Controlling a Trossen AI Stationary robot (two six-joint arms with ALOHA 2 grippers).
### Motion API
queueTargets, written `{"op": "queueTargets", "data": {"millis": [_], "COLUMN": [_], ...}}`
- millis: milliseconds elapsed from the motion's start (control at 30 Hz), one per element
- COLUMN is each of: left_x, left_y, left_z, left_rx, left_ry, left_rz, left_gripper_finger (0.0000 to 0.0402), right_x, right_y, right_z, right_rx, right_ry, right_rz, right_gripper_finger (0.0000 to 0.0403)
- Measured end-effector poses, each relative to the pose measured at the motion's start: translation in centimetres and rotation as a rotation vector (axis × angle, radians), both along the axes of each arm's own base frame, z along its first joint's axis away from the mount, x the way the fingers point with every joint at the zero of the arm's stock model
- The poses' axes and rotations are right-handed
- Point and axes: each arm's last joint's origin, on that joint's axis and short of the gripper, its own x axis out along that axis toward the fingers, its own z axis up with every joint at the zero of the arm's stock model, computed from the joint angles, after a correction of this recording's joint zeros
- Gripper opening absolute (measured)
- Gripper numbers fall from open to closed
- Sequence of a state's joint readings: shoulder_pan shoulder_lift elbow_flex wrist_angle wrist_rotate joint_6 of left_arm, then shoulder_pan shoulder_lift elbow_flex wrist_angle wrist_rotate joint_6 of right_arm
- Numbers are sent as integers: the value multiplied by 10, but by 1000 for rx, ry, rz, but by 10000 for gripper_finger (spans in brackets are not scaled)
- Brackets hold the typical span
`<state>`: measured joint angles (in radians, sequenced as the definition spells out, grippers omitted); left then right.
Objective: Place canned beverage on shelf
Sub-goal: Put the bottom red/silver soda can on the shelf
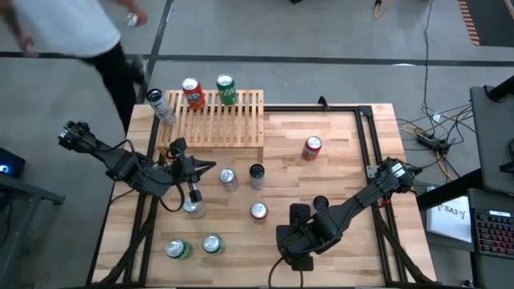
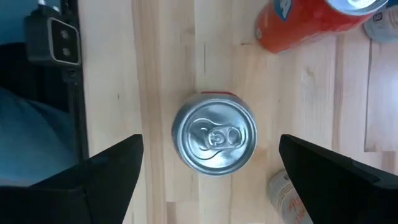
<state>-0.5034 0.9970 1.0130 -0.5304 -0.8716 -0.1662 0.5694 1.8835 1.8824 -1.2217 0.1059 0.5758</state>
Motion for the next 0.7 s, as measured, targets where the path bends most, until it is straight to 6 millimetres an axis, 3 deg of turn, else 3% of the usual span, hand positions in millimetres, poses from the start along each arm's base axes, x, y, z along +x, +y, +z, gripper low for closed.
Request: {"op": "queueTargets", "data": {"millis": [267,700], "left_x": [0,0], "left_y": [0,0], "left_z": [0,1], "left_rx": [4,19], "left_ry": [2,4], "left_rz": [-1,-8], "left_gripper_finger": [0,0], "right_x": [-3,0], "right_y": [-2,0], "right_z": [-16,-21], "right_rx": [-28,-11], "right_ry": [46,20], "right_rz": [0,-1], "right_gripper_finger": [364,364]}}
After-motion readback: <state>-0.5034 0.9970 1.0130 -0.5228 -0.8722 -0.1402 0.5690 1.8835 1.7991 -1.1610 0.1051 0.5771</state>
